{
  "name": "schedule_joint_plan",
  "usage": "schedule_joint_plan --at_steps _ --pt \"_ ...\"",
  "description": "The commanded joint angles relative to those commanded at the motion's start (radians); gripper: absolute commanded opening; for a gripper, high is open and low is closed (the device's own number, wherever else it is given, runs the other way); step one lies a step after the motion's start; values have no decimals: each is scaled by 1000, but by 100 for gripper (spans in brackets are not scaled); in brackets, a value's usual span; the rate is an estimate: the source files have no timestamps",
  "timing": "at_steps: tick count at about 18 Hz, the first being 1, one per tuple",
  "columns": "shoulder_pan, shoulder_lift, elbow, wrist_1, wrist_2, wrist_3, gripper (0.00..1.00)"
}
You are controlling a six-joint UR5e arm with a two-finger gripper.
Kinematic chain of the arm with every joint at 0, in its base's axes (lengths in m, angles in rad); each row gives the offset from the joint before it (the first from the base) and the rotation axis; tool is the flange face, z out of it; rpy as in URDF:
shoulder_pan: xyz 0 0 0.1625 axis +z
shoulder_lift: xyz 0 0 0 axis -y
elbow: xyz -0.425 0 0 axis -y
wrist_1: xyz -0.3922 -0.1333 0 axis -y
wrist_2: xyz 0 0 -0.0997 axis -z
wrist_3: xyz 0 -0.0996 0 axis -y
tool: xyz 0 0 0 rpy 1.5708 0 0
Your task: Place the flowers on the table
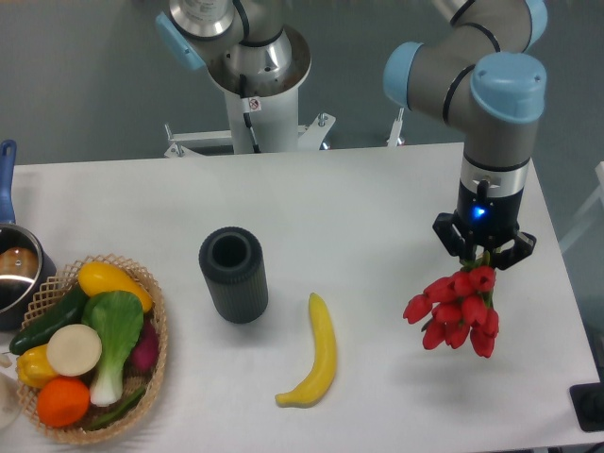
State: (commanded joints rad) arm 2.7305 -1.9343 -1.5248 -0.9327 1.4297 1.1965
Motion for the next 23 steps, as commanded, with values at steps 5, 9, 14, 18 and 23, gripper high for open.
schedule_joint_plan --at_steps 5,9,14,18,23 --pt "-41 -24 -2 3 58 -9 0" --pt "-112 -60 -41 17 113 -48 0" --pt "-156 -106 -52 21 107 -63 16" --pt "-164 -110 -52 23 104 -58 38" --pt "-156 -120 -52 63 106 -64 100"
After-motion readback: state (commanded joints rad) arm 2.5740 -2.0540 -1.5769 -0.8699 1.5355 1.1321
